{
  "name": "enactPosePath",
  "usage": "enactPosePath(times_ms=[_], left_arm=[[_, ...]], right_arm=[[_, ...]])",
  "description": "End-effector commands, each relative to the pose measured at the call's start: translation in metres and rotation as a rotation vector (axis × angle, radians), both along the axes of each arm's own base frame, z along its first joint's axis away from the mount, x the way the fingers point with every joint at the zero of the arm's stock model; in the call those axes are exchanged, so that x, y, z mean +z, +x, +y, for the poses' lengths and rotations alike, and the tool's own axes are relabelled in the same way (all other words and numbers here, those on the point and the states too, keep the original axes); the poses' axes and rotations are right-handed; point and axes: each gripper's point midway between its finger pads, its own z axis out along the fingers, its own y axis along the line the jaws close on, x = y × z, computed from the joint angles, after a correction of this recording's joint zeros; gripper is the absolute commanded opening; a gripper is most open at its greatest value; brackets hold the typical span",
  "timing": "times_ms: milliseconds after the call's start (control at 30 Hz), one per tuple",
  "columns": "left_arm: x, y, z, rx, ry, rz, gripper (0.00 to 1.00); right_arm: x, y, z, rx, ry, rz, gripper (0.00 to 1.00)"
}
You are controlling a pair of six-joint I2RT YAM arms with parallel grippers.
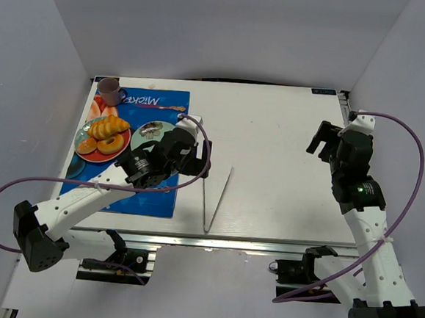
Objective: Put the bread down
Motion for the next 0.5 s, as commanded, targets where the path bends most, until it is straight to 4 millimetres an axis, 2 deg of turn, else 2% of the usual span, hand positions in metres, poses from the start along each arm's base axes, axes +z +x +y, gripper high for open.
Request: enactPosePath(times_ms=[0,100,133,167,233,267,300,333,367,400,467], left_arm=[[0.044,0.009,0.004,0.008,-0.035,-0.127,0.98],[0.039,0.009,-0.001,-0.067,0.005,-0.140,0.98],[0.037,0.007,-0.005,-0.103,0.010,-0.142,0.90],[0.038,0.009,-0.012,-0.123,-0.006,-0.154,0.78],[0.027,0.011,-0.015,-0.126,0.002,-0.139,0.58],[0.024,0.010,-0.018,-0.136,0.004,-0.122,0.56],[0.011,0.012,-0.022,-0.137,0.030,-0.084,0.62],[0.013,0.014,-0.025,-0.109,0.020,-0.059,0.72],[0.000,0.011,-0.018,-0.082,0.067,0.000,0.77],[-0.015,0.012,-0.021,-0.072,0.096,0.053,0.74],[-0.027,0.006,-0.023,-0.035,0.085,0.128,0.61]], right_arm=[[0.010,0.001,-0.001,-0.006,-0.001,-0.035,0.89],[0.021,-0.001,-0.008,-0.039,-0.011,-0.088,0.89],[0.016,-0.002,-0.008,-0.037,-0.010,-0.088,0.89],[0.013,-0.002,-0.008,-0.033,-0.013,-0.091,0.89],[0.018,-0.001,-0.003,0.009,-0.030,-0.132,0.89],[0.019,-0.001,-0.002,0.020,-0.040,-0.129,0.89],[0.021,-0.001,-0.003,0.015,-0.037,-0.128,0.89],[0.016,0.000,-0.003,0.008,-0.039,-0.101,0.89],[0.021,0.000,-0.004,0.004,-0.040,-0.103,0.89],[0.019,0.002,-0.008,-0.019,-0.043,-0.088,0.89],[0.019,0.001,-0.010,-0.039,-0.037,-0.078,0.90]])
